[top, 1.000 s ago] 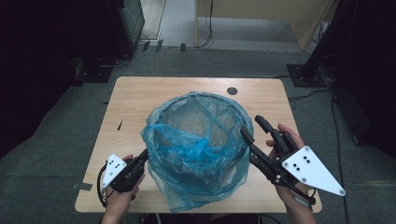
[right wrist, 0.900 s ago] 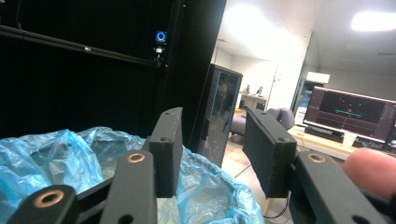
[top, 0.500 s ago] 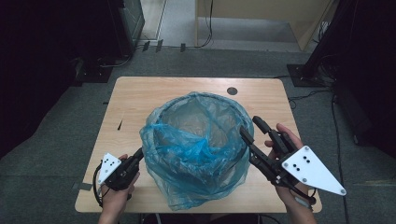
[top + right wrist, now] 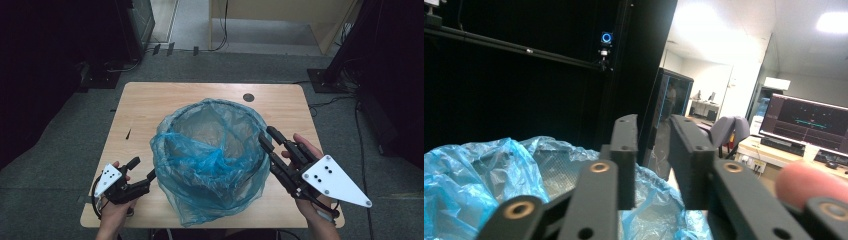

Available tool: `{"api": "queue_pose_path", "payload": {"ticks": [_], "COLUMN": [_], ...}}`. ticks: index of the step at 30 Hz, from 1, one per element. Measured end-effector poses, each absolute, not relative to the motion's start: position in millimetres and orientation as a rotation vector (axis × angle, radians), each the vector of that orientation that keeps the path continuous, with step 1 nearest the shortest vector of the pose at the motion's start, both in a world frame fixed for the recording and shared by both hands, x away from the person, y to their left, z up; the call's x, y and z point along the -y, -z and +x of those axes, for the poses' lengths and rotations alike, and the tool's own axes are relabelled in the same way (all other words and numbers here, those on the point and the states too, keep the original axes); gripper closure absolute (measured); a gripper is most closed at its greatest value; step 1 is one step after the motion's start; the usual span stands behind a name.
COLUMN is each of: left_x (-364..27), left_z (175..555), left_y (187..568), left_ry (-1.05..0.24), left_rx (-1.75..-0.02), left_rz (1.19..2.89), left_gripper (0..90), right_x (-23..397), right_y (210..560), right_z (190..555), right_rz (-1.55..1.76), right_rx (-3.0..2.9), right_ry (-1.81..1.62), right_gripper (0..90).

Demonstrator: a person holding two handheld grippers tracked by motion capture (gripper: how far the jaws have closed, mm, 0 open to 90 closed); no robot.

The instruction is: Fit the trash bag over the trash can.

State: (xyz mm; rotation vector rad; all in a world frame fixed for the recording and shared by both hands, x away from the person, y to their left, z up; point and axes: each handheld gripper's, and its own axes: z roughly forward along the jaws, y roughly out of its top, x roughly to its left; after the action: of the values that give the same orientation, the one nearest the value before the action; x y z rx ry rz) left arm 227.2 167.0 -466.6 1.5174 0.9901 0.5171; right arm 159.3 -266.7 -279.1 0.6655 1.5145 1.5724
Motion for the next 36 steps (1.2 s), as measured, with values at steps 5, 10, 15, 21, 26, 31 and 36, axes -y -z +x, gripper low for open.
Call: {"api": "queue_pose_path", "payload": {"ticks": [5,10,15,21,26,31,36], "left_x": [-187,-195,-196,-189,-184,-185,-186], "left_z": [229,235,243,250,254,257,258], "left_y": [469,475,489,504,517,518,518], "left_ry": [-0.568,-0.665,-0.736,-0.751,-0.719,-0.678,-0.643], "left_rx": [-1.07,-1.214,-1.335,-1.398,-1.427,-1.468,-1.497], "left_rz": [1.498,1.588,1.77,1.887,1.956,1.942,1.918], "left_gripper": [9.8,9.8,9.9,9.8,9.9,9.9,9.9], "right_x": [268,267,264,256,242,229,217], "right_y": [277,274,271,262,250,242,235], "right_z": [160,163,165,171,178,189,202], "right_rz": [0.671,0.634,0.592,0.48,0.306,0.248,0.176], "right_rx": [-1.531,-1.591,-1.643,-1.758,-1.902,-1.964,-2.005], "right_ry": [-1.591,-1.612,-1.616,-1.614,-1.609,-1.613,-1.651], "right_gripper": [85.8,90.0,90.0,90.0,90.0,90.0,90.0]}}
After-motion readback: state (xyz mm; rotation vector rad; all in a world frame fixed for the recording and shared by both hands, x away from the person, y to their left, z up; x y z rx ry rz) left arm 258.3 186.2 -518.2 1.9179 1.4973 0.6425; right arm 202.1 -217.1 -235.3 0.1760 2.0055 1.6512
